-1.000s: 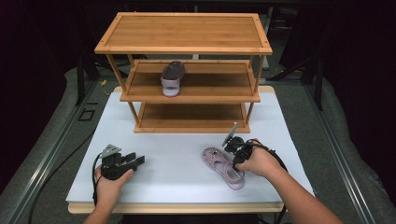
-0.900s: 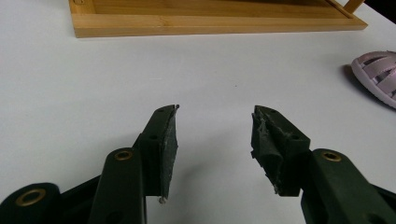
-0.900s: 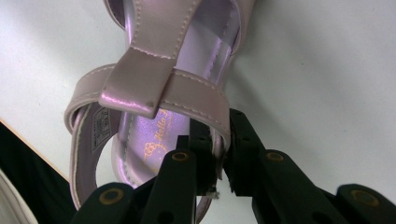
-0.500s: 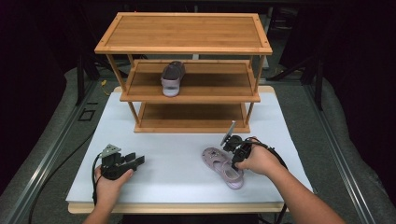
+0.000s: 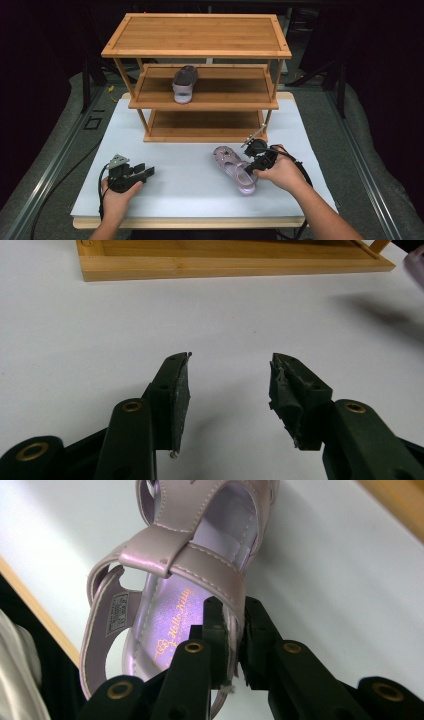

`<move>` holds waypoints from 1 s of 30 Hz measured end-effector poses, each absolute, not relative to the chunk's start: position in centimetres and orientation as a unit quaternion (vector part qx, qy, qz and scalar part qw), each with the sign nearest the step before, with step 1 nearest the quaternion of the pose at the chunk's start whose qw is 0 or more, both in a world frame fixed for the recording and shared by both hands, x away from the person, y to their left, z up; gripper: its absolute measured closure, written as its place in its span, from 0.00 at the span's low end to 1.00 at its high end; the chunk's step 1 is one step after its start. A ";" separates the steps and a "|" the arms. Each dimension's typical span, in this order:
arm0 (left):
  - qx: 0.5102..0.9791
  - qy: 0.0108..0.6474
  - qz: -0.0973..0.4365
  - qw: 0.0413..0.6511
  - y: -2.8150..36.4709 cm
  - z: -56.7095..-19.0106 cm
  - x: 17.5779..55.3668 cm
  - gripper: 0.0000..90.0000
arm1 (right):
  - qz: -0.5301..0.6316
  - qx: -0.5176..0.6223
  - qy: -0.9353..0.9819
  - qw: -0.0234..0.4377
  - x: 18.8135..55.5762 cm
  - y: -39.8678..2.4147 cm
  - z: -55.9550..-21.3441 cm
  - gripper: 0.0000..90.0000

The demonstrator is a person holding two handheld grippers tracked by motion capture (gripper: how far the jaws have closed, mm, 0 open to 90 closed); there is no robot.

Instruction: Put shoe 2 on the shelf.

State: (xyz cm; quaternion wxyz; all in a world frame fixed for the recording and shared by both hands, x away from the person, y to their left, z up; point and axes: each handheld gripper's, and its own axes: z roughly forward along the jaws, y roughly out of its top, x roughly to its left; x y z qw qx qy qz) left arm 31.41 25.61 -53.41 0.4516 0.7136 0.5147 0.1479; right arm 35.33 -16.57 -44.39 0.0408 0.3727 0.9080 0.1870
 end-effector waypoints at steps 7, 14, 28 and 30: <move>0.715 0.512 0.157 0.449 25.5 -53.5 31.4 0.54 | 0.276 0.388 0.877 0.070 33.8 -17.5 -43.3 0.92; 0.704 0.523 0.159 0.453 25.5 -53.6 31.5 0.54 | 0.345 0.407 0.840 0.101 32.6 -18.4 -42.6 0.92; 0.704 0.520 0.153 0.459 25.3 -53.8 31.7 0.54 | 0.516 0.432 0.725 0.146 30.6 -18.7 -42.1 0.92; 0.705 0.520 0.154 0.458 25.3 -53.9 31.7 0.54 | 0.530 0.429 0.714 0.159 30.6 -18.5 -41.6 0.92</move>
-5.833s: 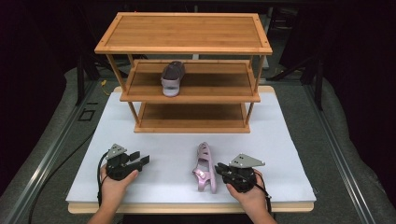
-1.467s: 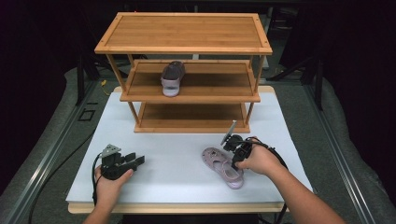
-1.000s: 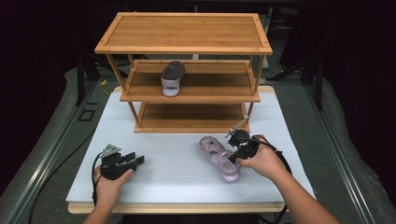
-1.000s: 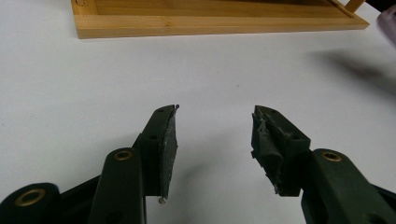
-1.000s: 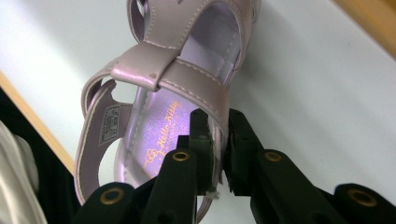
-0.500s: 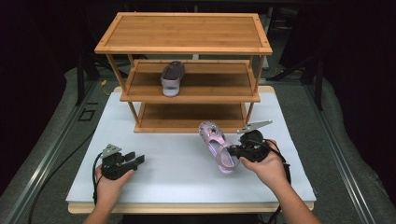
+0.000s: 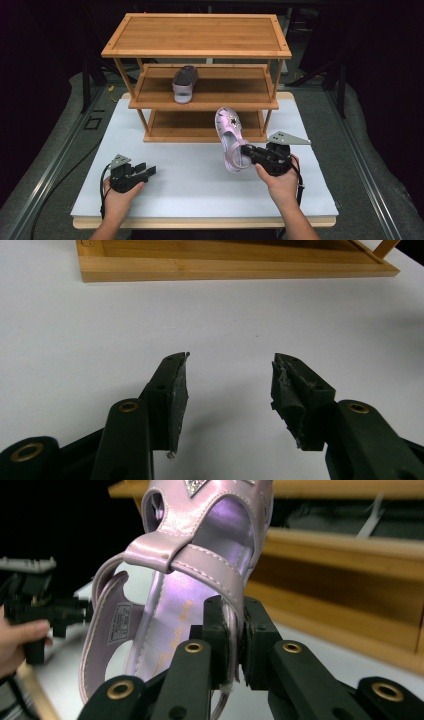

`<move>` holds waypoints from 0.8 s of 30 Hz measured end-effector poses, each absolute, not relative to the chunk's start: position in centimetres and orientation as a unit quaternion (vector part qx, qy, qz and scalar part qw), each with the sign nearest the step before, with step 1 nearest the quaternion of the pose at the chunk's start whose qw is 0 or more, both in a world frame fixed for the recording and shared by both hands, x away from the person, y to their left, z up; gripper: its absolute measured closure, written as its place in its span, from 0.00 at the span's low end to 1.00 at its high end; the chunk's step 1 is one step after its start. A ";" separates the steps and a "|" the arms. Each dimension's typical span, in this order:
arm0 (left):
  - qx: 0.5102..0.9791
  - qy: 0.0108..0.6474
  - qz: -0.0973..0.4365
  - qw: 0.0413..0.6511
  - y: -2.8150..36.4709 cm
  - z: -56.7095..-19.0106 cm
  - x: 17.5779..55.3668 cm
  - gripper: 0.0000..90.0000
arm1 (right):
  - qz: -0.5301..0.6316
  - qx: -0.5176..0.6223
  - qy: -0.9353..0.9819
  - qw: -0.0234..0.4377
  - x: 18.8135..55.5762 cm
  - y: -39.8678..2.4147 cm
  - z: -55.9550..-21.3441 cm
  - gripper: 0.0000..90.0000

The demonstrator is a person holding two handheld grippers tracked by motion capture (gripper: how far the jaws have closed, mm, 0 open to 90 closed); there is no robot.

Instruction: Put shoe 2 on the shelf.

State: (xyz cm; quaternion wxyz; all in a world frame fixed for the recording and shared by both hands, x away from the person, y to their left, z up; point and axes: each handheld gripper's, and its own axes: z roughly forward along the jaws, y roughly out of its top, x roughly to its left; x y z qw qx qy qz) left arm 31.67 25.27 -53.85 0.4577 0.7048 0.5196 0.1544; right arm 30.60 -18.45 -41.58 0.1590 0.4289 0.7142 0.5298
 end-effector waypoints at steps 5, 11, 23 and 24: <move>0.706 0.516 0.149 0.462 25.3 -53.9 31.7 0.52 | 0.555 0.425 0.695 0.168 31.2 -17.2 -40.6 0.92; 0.707 0.514 0.149 0.462 25.4 -53.8 31.6 0.51 | 0.542 0.415 0.708 0.181 32.8 -15.4 -39.1 0.92; 0.710 0.511 0.146 0.461 25.5 -53.7 31.6 0.51 | 0.509 0.427 0.720 0.199 38.3 -12.6 -35.6 0.92; 0.710 0.511 0.146 0.462 25.5 -53.7 31.6 0.51 | 0.504 0.434 0.719 0.202 38.9 -12.4 -35.3 0.92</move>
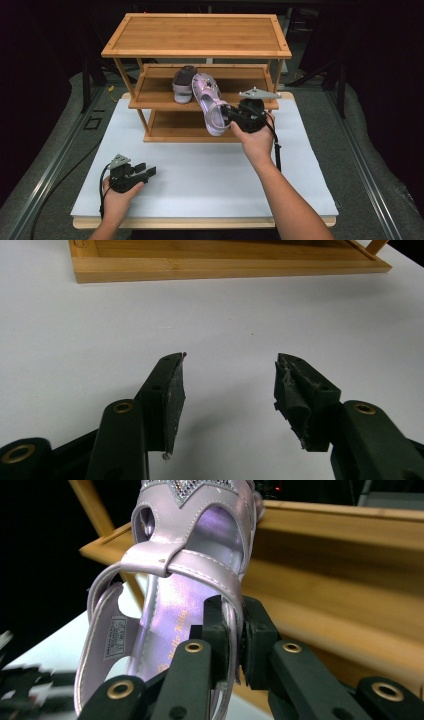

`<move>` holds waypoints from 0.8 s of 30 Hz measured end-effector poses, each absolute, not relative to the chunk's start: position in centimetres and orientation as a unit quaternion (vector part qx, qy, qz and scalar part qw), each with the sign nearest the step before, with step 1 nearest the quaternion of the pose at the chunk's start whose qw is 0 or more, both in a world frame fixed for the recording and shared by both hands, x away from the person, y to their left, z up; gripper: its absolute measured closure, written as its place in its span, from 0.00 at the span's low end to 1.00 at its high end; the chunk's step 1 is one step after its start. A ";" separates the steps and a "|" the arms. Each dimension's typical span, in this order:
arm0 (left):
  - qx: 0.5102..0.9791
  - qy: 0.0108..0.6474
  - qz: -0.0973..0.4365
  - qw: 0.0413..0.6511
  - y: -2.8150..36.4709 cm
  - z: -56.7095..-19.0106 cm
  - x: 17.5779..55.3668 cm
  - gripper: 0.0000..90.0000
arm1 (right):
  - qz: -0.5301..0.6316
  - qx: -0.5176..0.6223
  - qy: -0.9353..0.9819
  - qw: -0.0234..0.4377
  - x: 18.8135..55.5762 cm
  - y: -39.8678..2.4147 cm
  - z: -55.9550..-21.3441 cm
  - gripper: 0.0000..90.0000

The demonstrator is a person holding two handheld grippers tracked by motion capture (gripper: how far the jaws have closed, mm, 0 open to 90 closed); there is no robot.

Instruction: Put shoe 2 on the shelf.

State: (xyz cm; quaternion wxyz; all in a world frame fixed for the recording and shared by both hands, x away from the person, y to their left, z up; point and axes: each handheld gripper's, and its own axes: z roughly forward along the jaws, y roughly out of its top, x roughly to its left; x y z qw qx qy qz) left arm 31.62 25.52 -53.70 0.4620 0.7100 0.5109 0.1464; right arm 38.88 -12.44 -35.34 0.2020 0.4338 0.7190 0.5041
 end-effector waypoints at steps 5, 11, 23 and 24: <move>0.713 0.508 0.141 0.462 25.5 -53.8 31.7 0.51 | 0.499 0.457 0.705 0.213 41.4 -11.4 -34.2 0.92; 0.711 0.509 0.138 0.464 25.7 -53.9 31.8 0.50 | 0.486 0.488 0.683 0.244 43.6 -9.8 -33.6 0.92; 0.711 0.510 0.136 0.465 25.8 -53.9 31.9 0.50 | 0.458 0.523 0.666 0.270 46.5 -8.5 -33.9 0.92; 0.711 0.510 0.136 0.465 25.8 -53.9 31.9 0.50 | 0.453 0.528 0.667 0.269 46.6 -8.5 -33.9 0.92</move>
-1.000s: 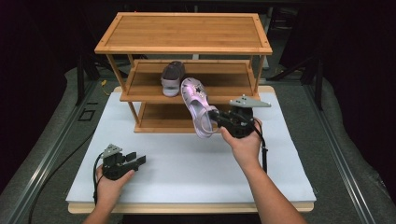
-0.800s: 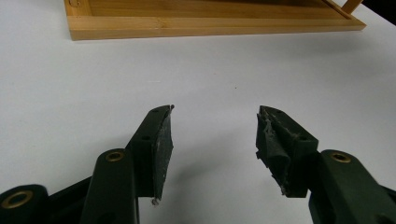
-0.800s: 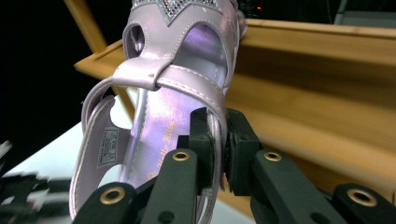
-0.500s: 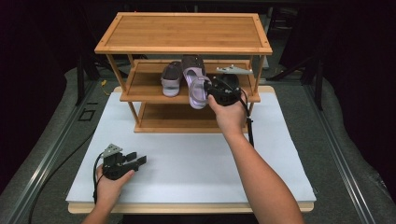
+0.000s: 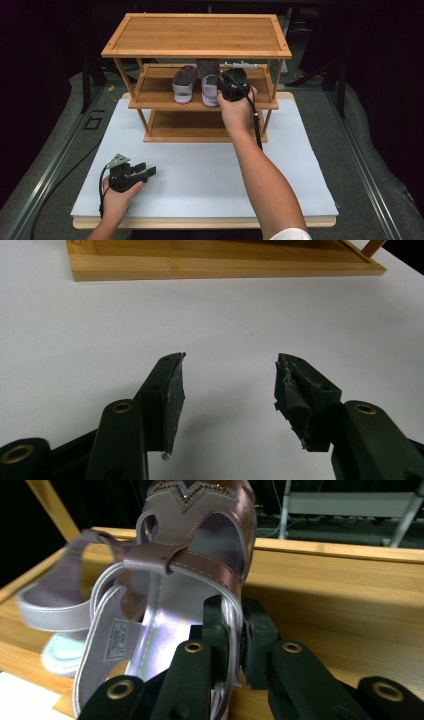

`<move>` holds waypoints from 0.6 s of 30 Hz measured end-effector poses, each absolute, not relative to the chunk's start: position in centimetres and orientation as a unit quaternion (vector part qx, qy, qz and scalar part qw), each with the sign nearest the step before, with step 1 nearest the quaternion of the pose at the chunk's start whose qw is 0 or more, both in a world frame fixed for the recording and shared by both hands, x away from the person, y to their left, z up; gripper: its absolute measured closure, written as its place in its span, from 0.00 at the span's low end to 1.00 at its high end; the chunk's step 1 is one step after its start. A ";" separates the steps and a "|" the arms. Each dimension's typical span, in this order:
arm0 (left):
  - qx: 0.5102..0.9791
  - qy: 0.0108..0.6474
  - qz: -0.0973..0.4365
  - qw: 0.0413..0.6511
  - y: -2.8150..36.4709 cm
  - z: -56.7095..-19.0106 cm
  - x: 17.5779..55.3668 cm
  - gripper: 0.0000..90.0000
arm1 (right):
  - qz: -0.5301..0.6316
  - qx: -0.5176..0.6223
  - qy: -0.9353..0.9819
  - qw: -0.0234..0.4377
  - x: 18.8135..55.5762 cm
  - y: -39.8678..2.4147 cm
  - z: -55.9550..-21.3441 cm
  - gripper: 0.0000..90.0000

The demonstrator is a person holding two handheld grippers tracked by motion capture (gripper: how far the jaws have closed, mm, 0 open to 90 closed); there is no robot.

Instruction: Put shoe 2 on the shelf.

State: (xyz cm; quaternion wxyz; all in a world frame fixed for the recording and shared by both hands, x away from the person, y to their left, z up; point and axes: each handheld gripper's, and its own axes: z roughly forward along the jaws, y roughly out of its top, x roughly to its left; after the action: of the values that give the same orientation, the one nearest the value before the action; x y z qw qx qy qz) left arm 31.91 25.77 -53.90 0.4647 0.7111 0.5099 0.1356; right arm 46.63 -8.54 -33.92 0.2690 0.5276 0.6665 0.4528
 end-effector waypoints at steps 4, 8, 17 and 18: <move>0.711 0.509 0.135 0.466 25.7 -53.9 31.9 0.50 | 0.435 0.536 0.667 0.279 47.4 -8.6 -34.3 0.92; 0.711 0.509 0.135 0.466 25.7 -53.9 31.9 0.50 | 0.431 0.549 0.662 0.273 48.3 -9.0 -34.9 0.92; 0.711 0.510 0.134 0.465 25.7 -54.0 32.0 0.50 | 0.434 0.568 0.650 0.258 49.4 -9.1 -35.6 0.92; 0.711 0.511 0.132 0.464 25.6 -54.0 32.0 0.50 | 0.432 0.568 0.652 0.256 49.4 -9.0 -35.6 0.92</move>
State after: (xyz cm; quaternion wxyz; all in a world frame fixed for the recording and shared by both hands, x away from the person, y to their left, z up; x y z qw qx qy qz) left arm 32.03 25.58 -54.03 0.4644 0.7114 0.5106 0.1322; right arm 49.42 -8.96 -35.63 0.2561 0.5683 0.6521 0.4315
